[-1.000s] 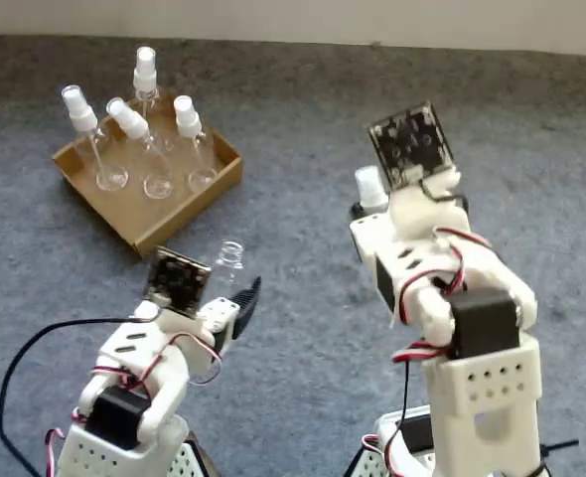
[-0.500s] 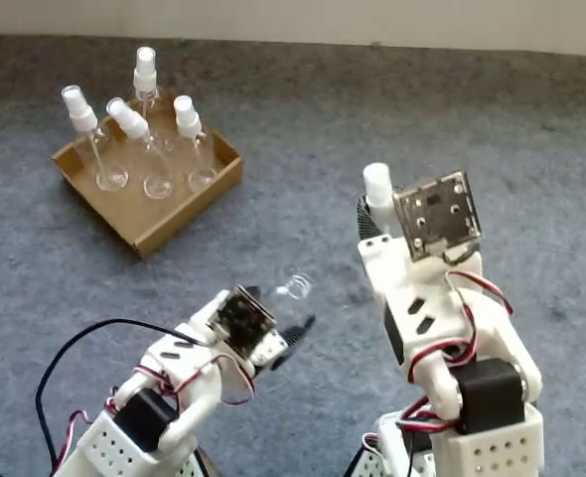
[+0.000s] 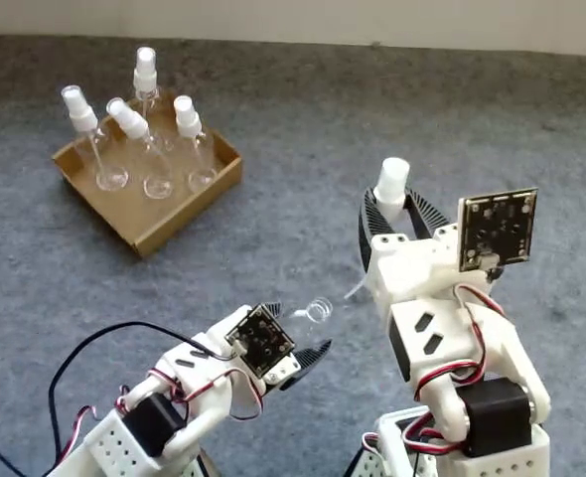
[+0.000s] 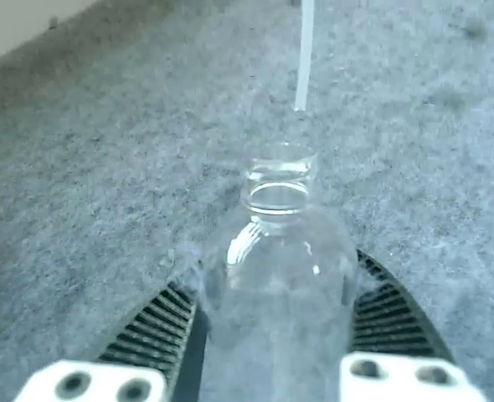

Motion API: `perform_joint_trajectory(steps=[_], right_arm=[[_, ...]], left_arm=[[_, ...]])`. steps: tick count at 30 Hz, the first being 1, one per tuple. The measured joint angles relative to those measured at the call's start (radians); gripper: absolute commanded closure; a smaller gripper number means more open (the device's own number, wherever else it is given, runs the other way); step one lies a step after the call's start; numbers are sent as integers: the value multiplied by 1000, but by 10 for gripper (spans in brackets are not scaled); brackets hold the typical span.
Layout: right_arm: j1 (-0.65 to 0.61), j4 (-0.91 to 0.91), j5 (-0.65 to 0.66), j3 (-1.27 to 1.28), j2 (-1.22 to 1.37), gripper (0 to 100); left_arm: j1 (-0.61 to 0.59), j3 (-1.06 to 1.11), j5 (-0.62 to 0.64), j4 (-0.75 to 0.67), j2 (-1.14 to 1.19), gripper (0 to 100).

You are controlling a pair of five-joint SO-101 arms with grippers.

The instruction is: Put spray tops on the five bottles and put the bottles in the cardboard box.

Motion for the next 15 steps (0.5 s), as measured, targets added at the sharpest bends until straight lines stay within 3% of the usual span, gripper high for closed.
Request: perform_joint_trajectory(steps=[15], right_arm=[[-152, -2, -12, -86, 0, 992]], left_arm=[[0, 6, 0, -40, 0, 976]])
